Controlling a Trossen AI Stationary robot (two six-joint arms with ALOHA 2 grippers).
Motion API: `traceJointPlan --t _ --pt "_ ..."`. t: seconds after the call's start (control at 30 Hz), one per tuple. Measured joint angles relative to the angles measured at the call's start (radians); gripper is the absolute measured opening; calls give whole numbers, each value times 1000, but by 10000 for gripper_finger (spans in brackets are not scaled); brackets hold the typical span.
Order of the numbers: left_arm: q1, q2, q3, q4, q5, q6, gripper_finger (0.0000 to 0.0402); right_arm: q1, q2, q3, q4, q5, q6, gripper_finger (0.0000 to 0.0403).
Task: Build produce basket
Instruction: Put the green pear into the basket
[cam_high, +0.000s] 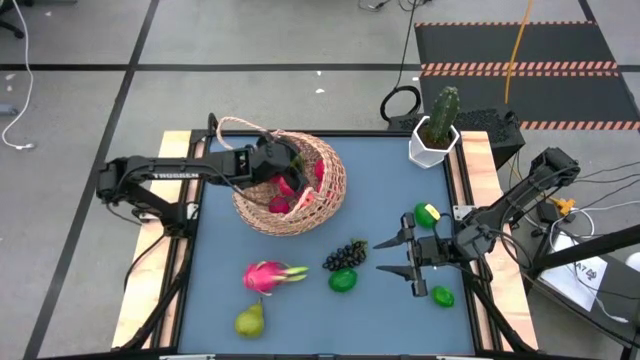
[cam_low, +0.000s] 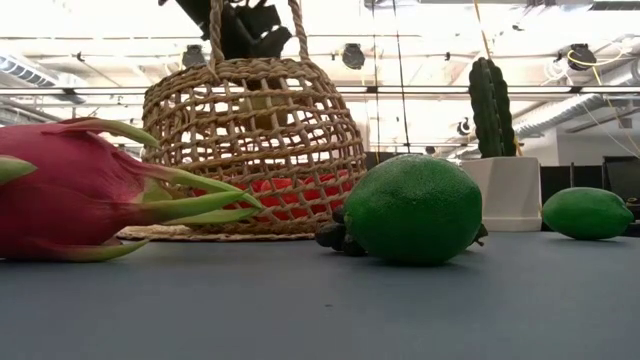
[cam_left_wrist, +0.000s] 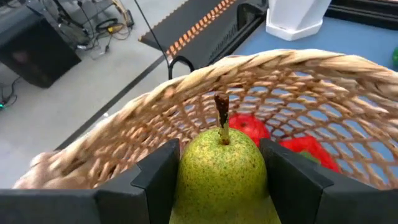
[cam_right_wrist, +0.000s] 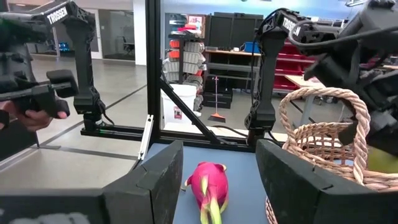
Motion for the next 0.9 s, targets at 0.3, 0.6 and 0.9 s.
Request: traceJointPlan --t 0.3,0.6,0.9 --pt "0 24 0 33 2 5 240 0 0 0 -2 0 0 196" --pt "-6 24 0 38 2 2 290 0 0 0 -4 0 0 196" --pt "-90 -91 0 42 -33 -17 266 0 0 0 -8 0 0 196"
